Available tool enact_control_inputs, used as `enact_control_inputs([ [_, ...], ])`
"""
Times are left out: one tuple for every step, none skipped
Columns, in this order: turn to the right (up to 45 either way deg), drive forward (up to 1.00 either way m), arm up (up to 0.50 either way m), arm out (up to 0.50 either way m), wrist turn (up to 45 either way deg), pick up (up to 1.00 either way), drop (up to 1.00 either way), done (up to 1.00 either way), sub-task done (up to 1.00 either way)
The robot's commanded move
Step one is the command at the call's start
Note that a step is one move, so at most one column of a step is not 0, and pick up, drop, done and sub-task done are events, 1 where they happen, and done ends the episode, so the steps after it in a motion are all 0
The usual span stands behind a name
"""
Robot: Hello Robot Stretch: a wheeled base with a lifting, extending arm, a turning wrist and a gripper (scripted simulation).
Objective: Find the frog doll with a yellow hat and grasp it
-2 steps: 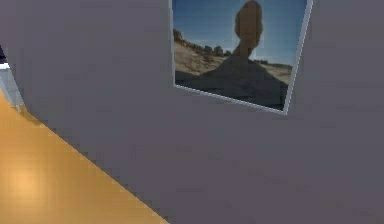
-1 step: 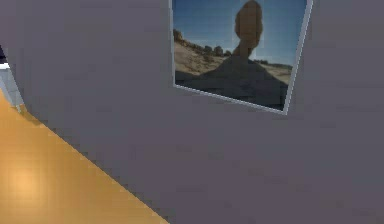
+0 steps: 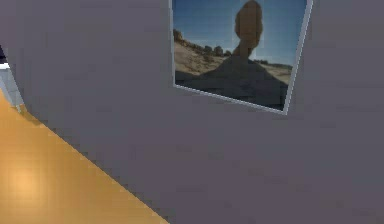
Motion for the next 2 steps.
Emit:
enact_control_inputs([
  [0.0, 0.0, 0.0, 0.0, 45.0, 0.0, 0.0, 0.0, 0.0],
  [0.0, 0.0, 0.0, 0.0, 45.0, 0.0, 0.0, 0.0, 0.0],
])
